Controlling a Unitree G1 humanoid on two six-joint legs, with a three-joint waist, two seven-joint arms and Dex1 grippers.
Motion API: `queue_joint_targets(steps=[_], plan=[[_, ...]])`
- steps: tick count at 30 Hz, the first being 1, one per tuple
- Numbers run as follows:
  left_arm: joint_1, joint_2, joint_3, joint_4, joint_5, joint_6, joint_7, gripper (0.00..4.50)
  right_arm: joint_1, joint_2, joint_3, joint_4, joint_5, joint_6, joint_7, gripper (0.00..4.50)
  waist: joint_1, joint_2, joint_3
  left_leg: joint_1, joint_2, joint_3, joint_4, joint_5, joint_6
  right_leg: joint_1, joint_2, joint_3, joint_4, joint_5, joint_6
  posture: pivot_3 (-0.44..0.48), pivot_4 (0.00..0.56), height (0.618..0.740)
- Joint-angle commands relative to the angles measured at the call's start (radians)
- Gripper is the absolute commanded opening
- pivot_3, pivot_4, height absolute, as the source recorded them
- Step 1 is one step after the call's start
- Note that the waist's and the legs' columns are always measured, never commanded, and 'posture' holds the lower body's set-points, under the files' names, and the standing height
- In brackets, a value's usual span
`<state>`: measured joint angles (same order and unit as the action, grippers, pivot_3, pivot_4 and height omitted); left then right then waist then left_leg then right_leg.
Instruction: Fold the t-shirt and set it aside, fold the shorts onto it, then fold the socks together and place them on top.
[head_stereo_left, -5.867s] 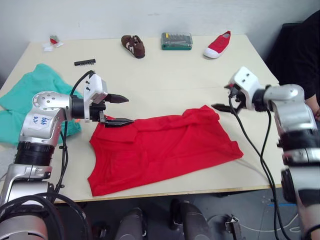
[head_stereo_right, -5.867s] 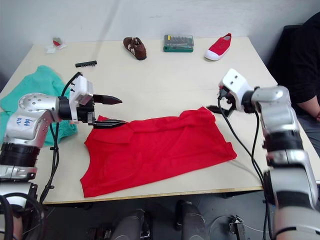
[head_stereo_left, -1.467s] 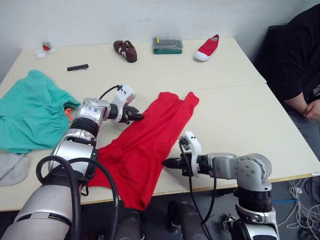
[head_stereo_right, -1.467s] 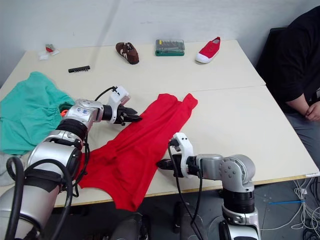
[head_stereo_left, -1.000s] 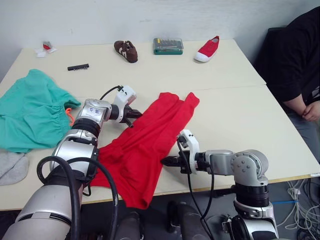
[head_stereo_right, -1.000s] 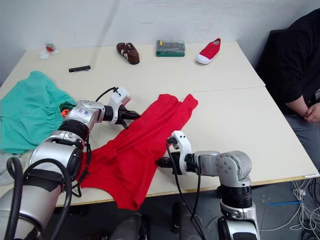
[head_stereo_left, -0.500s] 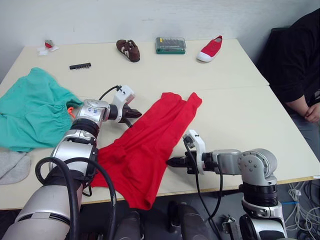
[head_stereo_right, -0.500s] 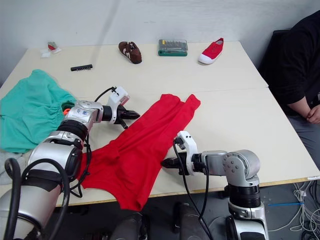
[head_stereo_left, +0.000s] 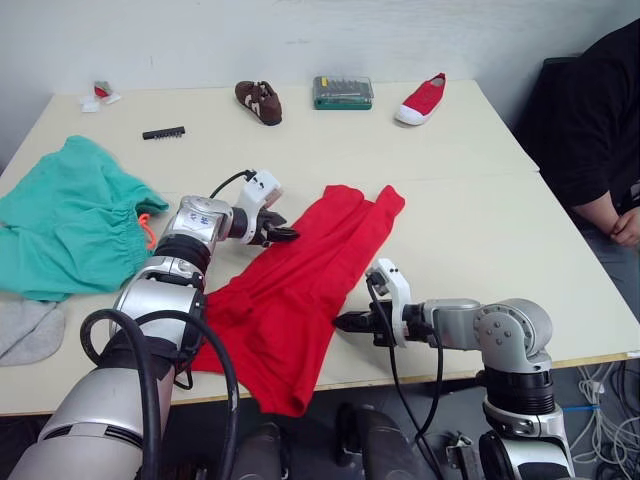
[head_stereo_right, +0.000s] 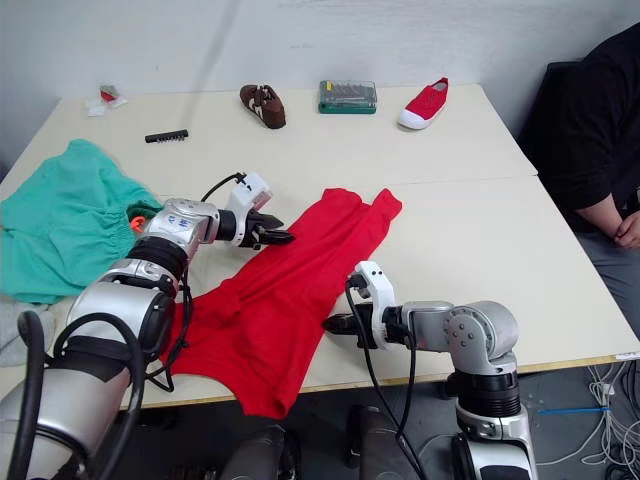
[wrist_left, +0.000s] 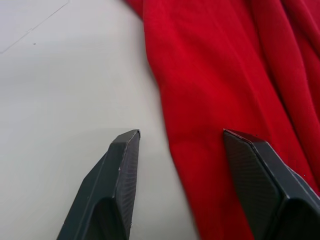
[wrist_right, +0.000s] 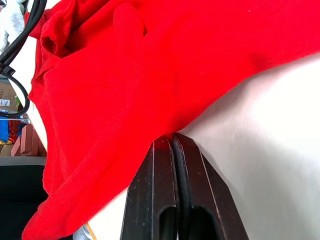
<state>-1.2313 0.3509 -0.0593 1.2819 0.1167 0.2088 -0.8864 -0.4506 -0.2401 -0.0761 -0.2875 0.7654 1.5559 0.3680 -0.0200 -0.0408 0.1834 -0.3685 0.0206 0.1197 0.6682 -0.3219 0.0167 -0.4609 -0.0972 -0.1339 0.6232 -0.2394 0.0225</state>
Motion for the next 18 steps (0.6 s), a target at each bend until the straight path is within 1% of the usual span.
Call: queue_joint_targets(steps=[1,6,7,8,13,18], plan=[[-0.005,-0.024,-0.005,0.018,0.006,0.010,-0.021,2.13,0.015,0.004,-0.006,-0.009,-0.012,-0.002,-0.012,0.00,0.002,0.000,0.000,0.000,0.000,0.000,0.000,0.000,0.000,0.000,0.000,0.000,0.000,0.000,0.000,0.000,0.150,0.740],[0.000,-0.030,0.005,0.014,-0.002,0.002,-0.042,0.59,0.017,0.007,-0.011,-0.013,-0.009,-0.001,-0.018,0.00,0.007,0.000,0.000,0.000,0.000,0.000,0.000,0.000,0.000,0.000,0.000,0.000,0.000,0.000,0.000,0.000,0.150,0.740],[0.002,-0.032,0.013,0.014,-0.009,-0.001,-0.047,0.21,0.018,0.007,-0.012,-0.015,-0.009,-0.002,-0.019,0.00,0.008,0.000,0.000,0.000,0.000,0.000,0.000,0.000,0.000,0.000,0.000,0.000,0.000,0.000,0.000,0.000,0.150,0.740],[0.003,-0.033,0.018,0.013,-0.014,-0.003,-0.050,0.03,0.020,0.008,-0.012,-0.016,-0.009,-0.002,-0.020,0.00,0.009,0.000,0.000,-0.001,0.000,0.000,0.000,0.000,0.000,0.000,0.000,0.000,0.000,0.000,0.000,0.000,0.150,0.740],[0.002,-0.026,0.052,0.015,-0.039,0.010,-0.053,0.03,0.022,-0.005,-0.024,-0.021,-0.005,0.000,-0.014,0.00,0.010,0.000,0.000,-0.001,0.000,0.000,0.000,0.000,0.000,0.000,0.000,0.000,0.000,0.000,0.000,0.000,0.150,0.740],[0.011,0.022,0.099,0.017,-0.067,0.023,-0.010,0.03,0.005,-0.057,-0.036,-0.021,0.012,0.004,0.023,0.00,0.010,0.000,0.000,-0.001,0.000,0.000,0.000,0.000,0.000,-0.001,0.000,0.000,0.002,0.000,0.000,0.000,0.150,0.740]])
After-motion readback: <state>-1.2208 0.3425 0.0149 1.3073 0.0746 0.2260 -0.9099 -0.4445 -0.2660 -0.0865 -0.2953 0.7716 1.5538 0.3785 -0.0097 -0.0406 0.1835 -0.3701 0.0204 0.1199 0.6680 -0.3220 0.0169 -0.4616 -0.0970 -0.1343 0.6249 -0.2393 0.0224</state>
